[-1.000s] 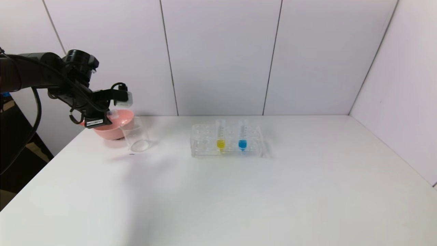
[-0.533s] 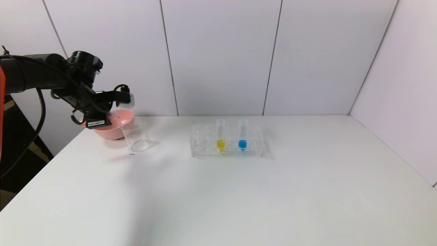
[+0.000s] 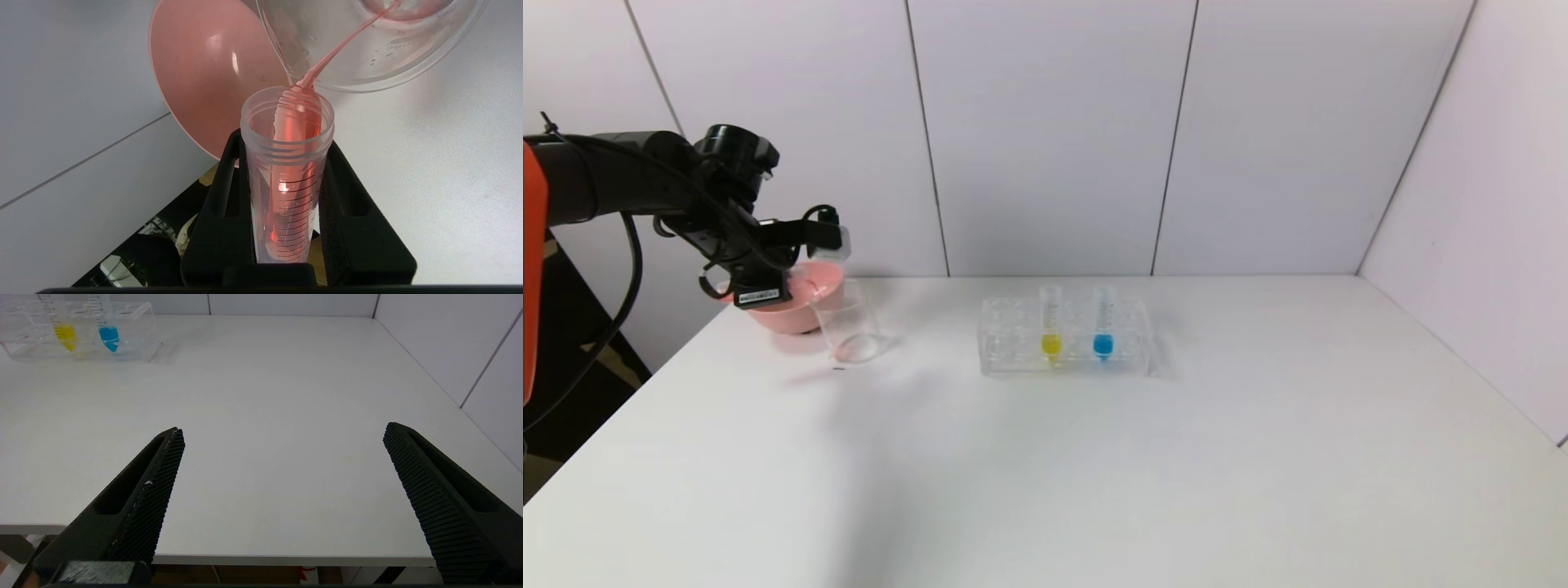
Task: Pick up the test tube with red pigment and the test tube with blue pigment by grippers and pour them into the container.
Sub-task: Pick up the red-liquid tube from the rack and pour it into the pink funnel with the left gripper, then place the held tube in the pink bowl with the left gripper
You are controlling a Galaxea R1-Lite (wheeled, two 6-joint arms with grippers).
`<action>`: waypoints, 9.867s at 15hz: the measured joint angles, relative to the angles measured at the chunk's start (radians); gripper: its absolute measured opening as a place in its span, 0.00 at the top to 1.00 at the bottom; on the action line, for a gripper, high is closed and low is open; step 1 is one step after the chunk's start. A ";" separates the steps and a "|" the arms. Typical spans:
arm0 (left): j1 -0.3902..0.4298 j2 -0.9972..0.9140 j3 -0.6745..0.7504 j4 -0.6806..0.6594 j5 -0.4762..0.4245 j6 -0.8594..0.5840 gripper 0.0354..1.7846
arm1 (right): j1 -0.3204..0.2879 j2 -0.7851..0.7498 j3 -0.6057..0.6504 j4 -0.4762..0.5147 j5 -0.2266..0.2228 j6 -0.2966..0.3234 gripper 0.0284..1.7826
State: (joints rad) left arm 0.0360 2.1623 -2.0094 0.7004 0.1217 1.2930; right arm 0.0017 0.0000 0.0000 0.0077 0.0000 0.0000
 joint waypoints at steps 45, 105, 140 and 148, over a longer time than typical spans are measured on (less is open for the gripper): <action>-0.057 -0.001 0.000 0.004 0.067 -0.004 0.75 | 0.000 0.000 0.000 0.000 0.000 0.000 0.00; -0.098 0.003 -0.015 0.091 0.230 -0.033 0.75 | 0.000 0.000 0.000 0.000 0.000 0.000 0.00; 0.010 -0.025 0.043 -0.566 -0.198 -1.188 0.75 | 0.000 0.000 0.000 0.000 0.000 0.000 0.00; 0.069 0.091 0.133 -0.778 -0.179 -1.219 0.75 | 0.000 0.000 0.000 0.000 0.000 0.000 0.00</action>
State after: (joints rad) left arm 0.1047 2.2538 -1.8766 -0.0772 -0.0577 0.0745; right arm 0.0017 0.0000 0.0000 0.0077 0.0000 0.0000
